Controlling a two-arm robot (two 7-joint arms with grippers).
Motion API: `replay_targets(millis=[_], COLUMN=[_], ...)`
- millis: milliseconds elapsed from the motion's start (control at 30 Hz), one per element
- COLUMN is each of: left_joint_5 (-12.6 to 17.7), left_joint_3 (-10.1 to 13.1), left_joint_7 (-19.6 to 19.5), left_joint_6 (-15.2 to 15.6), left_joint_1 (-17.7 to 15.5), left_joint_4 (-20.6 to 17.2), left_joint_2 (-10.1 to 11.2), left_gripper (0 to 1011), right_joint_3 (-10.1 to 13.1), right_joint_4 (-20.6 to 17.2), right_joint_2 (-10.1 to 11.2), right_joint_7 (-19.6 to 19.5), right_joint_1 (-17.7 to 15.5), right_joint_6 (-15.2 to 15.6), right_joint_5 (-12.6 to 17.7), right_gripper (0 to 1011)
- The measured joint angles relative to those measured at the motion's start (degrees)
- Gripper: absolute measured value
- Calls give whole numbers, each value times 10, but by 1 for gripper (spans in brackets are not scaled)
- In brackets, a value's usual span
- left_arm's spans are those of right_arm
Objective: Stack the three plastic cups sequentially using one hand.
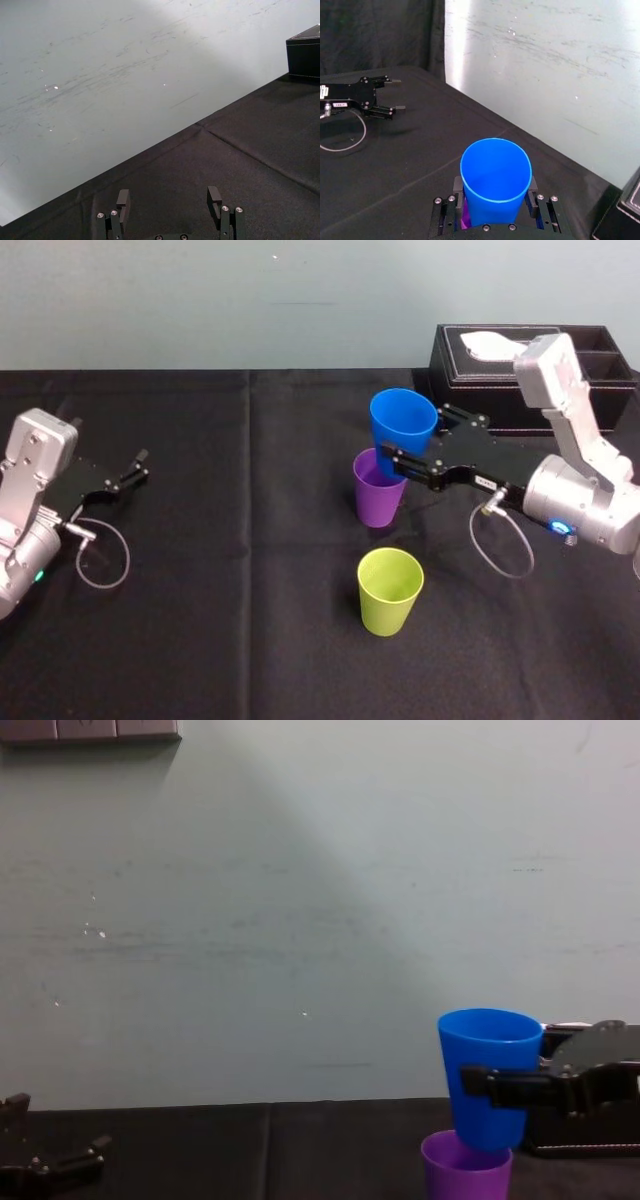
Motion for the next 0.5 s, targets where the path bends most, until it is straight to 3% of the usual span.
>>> replay_targets(millis=[500], left_joint_5=[0], left_joint_3=[0], left_joint_7=[0], left_joint_6=[0], left_joint_1=[0], left_joint_4=[0], left_joint_2=[0], left_gripper=[1011], right_joint_3=[-25], right_joint_4=[65], right_joint_2=[-29], right_joint_7=[18], right_joint_1=[40], right_joint_6=[-22], right_joint_5=[-15], right_gripper=[716])
